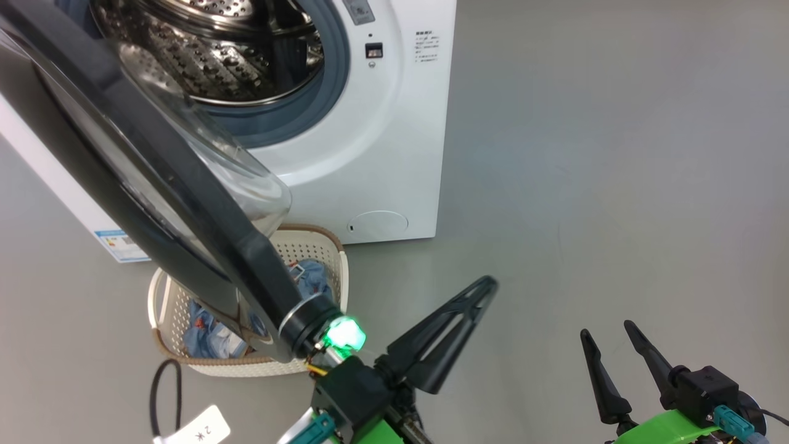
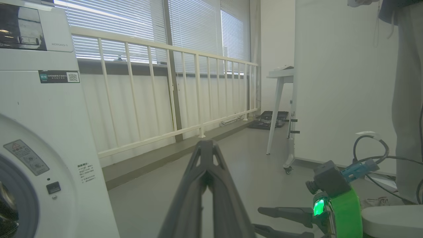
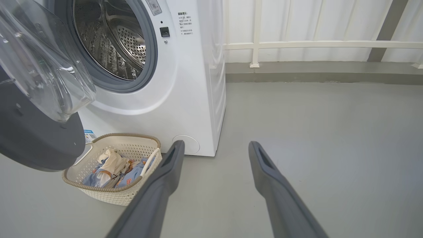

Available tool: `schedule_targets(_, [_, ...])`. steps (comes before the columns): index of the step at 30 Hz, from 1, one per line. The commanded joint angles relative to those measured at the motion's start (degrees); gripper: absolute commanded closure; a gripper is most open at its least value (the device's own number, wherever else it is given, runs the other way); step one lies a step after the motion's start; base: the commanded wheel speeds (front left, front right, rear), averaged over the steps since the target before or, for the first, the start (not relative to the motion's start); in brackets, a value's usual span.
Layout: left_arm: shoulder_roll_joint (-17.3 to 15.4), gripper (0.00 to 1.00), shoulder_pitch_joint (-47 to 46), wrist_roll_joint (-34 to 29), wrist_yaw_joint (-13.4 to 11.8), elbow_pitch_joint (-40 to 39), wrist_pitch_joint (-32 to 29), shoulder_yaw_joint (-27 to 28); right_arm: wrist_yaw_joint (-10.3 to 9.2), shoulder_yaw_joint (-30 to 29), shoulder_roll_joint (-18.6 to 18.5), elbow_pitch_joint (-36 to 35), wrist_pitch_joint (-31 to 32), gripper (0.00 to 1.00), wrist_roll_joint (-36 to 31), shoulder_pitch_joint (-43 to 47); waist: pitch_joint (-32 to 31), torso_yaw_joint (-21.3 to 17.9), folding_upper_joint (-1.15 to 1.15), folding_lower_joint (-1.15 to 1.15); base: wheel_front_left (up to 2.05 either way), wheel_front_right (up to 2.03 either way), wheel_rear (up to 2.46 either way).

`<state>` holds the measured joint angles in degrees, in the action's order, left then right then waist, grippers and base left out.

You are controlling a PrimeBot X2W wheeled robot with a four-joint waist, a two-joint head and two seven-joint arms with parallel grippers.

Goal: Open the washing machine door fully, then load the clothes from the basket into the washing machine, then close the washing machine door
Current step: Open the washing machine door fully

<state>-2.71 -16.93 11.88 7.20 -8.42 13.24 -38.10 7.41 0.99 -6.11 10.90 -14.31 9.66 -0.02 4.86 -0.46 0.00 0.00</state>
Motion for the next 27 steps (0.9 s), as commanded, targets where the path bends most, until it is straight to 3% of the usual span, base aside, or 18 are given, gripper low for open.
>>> schedule_targets(1, [-0.22,1.0,-0.54,0.35,-0.5,-0.56,0.58,1.96,0.08,1.19,-0.89,-1.15,-0.69,0.0,-0.55,-1.75,0.32,0.33,0.0,0.0,0.0,0.0,0.0])
schedule_targets(14, [-0.56,1.0,0.9,2.1,-4.71,10.33,1.7,9.4,0.08,1.15,-1.15,-0.5,-0.69,0.0,-0.43,-2.0,0.98,1.85,0.0,0.0,0.0,0.0,0.0])
schedule_targets(27, [-0.27,1.0,-0.95,5.18,-7.54,15.51,1.37,10.48,0.08,1.68,-1.24,0.24,-0.69,0.0,0.03,-2.27,0.83,3.02,0.0,0.0,0.0,0.0,0.0])
